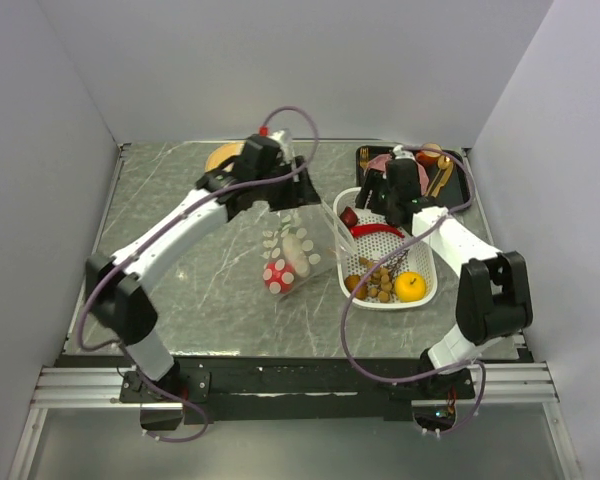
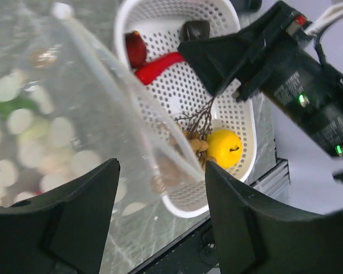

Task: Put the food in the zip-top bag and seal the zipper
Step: Pick up the zipper food storage bag at the center of the board.

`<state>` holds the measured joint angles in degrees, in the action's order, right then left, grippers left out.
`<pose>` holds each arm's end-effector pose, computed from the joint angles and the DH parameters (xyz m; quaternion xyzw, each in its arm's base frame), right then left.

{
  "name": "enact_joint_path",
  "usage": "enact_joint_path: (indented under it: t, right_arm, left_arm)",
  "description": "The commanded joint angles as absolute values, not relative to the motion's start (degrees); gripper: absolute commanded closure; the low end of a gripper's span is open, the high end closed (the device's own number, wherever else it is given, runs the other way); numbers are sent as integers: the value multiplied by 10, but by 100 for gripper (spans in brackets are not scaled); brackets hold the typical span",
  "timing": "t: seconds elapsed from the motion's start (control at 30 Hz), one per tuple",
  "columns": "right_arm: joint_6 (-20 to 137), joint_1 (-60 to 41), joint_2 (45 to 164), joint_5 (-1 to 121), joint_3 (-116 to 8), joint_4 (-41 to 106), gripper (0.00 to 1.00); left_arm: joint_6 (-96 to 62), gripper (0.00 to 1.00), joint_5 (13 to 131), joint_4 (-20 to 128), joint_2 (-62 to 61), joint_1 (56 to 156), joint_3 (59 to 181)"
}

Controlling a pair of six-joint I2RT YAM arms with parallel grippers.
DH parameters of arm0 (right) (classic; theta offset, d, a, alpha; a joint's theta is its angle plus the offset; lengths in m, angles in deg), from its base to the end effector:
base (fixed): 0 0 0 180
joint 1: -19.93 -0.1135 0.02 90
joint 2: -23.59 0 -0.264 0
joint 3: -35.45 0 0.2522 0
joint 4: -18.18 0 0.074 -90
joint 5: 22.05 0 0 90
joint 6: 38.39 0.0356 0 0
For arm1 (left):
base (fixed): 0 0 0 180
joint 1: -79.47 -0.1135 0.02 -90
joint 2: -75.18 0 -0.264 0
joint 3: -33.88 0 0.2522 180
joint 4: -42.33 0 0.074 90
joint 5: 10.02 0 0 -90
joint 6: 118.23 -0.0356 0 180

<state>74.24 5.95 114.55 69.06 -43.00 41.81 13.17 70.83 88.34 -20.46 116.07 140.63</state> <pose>0.3487 0.0861 0.2582 0.0716 0.8886 0.1340 0.4327 0.3041 -0.2329 0.3624 -0.0001 0.8846 -0.3451 0.3138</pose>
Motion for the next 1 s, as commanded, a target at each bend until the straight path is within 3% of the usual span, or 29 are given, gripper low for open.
enact_joint_path:
  t: [0.0, 0.13, 0.37, 0.77, 0.97]
  right_arm:
    - [765, 70, 1078, 720, -386, 446, 25]
    - [795, 103, 1014, 737, -326, 450, 25]
    - [806, 174, 901, 725, -263, 455, 24]
    - [789, 179, 882, 692, -253, 452, 24]
    - [785, 180, 883, 690, -253, 455, 23]
  left_arm:
    - [142, 31, 743, 960, -304, 1206, 1519]
    - [140, 35, 797, 1049, -384, 1223, 1624]
    - [153, 36, 798, 1058, -392, 1225, 1620]
    - [150, 38, 798, 1119, -490, 1231, 1750]
    - [143, 41, 798, 1123, -485, 1233, 1706]
